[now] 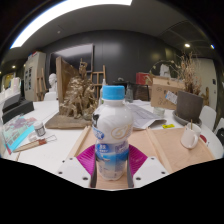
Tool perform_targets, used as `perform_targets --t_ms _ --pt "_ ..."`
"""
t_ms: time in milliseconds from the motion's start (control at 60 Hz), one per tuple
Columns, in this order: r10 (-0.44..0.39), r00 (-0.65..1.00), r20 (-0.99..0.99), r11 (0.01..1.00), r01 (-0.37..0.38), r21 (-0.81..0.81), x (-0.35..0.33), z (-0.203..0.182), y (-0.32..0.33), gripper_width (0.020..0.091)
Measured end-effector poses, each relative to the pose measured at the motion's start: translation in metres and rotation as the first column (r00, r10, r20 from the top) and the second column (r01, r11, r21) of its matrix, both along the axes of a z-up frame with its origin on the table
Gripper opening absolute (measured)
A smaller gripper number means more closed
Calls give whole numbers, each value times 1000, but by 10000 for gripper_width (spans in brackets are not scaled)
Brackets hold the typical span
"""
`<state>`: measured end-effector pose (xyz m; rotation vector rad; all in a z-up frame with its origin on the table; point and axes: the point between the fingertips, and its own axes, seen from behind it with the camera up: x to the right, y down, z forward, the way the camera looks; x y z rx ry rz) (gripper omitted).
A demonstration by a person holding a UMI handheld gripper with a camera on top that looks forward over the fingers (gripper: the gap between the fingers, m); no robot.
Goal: Pour water
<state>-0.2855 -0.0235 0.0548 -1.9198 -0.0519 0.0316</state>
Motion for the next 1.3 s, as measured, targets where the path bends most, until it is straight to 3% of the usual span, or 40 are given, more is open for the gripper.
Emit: perform_targets --t_ms 83,217,383,550,700,917,1050,1300 --pt "13 1000 -15 1000 -14 -12 -1 -1 -1 362" --pt "34 996 -88 999 -37 -26 2 14 1 361" --pt "11 909 -416 1000 -13 -3 24 73 18 359" --pt "-44 632 -774 998 65 -3 72 127 45 358" --pt "-95 257 -962 990 122 -65 123 137 67 356" --pt "-117 -196 -974 977 152 -147 177 123 87 358" --pt "-118 -389 -914 972 141 -186 197 115 90 358" --pt "-143 -450 -882 971 108 -212 204 102 96 358"
